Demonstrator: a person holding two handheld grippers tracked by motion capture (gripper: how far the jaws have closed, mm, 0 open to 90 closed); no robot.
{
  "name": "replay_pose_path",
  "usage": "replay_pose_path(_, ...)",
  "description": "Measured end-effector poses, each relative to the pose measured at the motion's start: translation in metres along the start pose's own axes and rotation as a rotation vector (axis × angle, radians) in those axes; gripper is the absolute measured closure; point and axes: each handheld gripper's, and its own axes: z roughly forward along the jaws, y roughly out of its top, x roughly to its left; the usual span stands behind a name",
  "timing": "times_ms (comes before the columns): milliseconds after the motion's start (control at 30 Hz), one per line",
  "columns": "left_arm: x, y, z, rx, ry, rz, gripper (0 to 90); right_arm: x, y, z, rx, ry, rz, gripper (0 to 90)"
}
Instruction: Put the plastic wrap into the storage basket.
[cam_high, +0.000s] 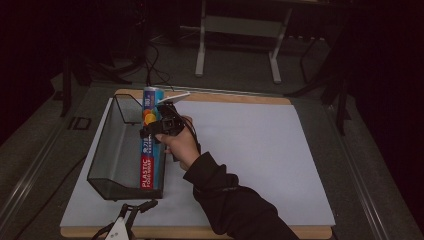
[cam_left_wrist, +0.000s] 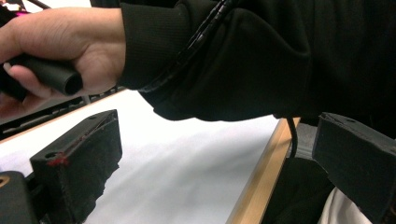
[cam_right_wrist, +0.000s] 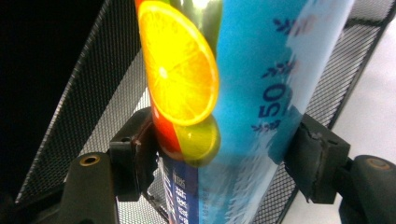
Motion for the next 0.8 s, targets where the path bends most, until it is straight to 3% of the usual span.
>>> replay_pose_path(133, 0.0, 0.0, -0.001, 0.001, 0.002, 0.0, 2.3, -0.002, 0.001, 0.008, 0.006, -0.002, 0.026, 31.9)
replay_pose_path(400, 0.0, 0.0, -0.002, -0.004, -0.001, -0.003, 2.3, -0.003, 0.005, 0.032, -0.038, -0.042, 0.072, 31.8)
replay_pose_path(800, 0.001, 0.0, -0.003, -0.009, -0.005, -0.005, 2.3, -0.006, 0.007, 0.056, -0.065, -0.077, 0.108, 31.7)
